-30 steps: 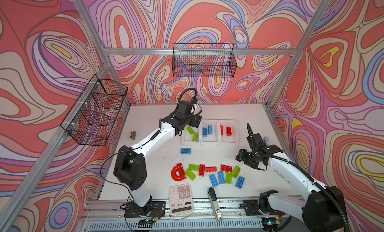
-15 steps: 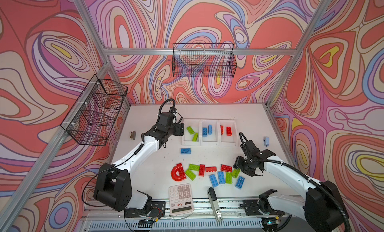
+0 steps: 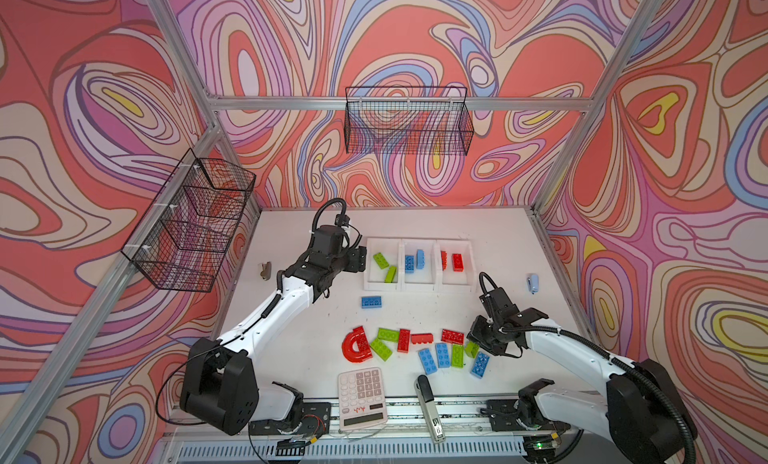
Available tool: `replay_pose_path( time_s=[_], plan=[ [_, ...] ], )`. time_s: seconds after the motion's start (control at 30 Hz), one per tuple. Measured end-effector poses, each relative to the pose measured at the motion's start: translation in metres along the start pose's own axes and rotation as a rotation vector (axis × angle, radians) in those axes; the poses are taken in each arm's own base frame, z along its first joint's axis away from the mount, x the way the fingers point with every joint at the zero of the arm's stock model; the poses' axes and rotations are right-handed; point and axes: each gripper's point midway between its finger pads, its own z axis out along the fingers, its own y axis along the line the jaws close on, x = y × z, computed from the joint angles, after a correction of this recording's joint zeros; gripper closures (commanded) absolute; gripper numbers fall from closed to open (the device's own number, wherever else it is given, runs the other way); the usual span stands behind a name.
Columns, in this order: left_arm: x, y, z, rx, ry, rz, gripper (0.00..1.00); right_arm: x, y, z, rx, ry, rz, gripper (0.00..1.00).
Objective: Sort the legos into containers by color
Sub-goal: 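Grasp a lime-green brick with the right gripper while the left gripper withdraws, then drop the lime-green brick with the right gripper into the nearest compartment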
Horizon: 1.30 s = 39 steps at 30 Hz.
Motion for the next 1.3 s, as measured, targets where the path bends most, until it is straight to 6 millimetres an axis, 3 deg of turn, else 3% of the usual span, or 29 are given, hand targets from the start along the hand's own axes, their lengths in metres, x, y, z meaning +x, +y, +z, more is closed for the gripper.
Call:
replay_pose_path(
  time_s=[0.23, 0.33, 0.5, 0.7, 0.83, 1.07, 1.17, 1.3],
  plan=[
    [0.014, 0.003, 0.001, -0.005, 0.026, -0.007, 0.18, -0.004, 0.005, -0.002, -0.013, -0.015, 0.015, 0.71],
    [0.017, 0.003, 0.001, -0.007, 0.031, -0.010, 0.18, -0.013, 0.017, -0.012, -0.031, -0.035, 0.018, 0.74],
    [0.027, 0.005, 0.002, -0.007, 0.050, -0.021, 0.18, -0.049, 0.068, -0.054, -0.126, -0.140, -0.019, 0.75],
    [0.067, 0.010, 0.005, -0.016, 0.128, -0.094, 0.17, -0.098, 0.134, -0.084, -0.179, -0.242, -0.144, 0.75],
    [0.078, 0.014, -0.003, -0.027, 0.136, -0.146, 0.17, -0.117, 0.191, -0.080, -0.204, -0.265, -0.271, 0.75],
    [0.090, 0.022, -0.035, -0.047, 0.096, -0.223, 0.17, -0.122, 0.290, -0.059, -0.304, -0.282, -0.445, 0.75],
    [0.105, 0.025, -0.043, -0.054, 0.114, -0.253, 0.18, -0.125, 0.319, -0.043, -0.338, -0.284, -0.485, 0.74],
    [0.124, 0.028, -0.049, -0.064, 0.150, -0.289, 0.19, -0.129, 0.341, -0.018, -0.362, -0.273, -0.502, 0.71]
  ],
)
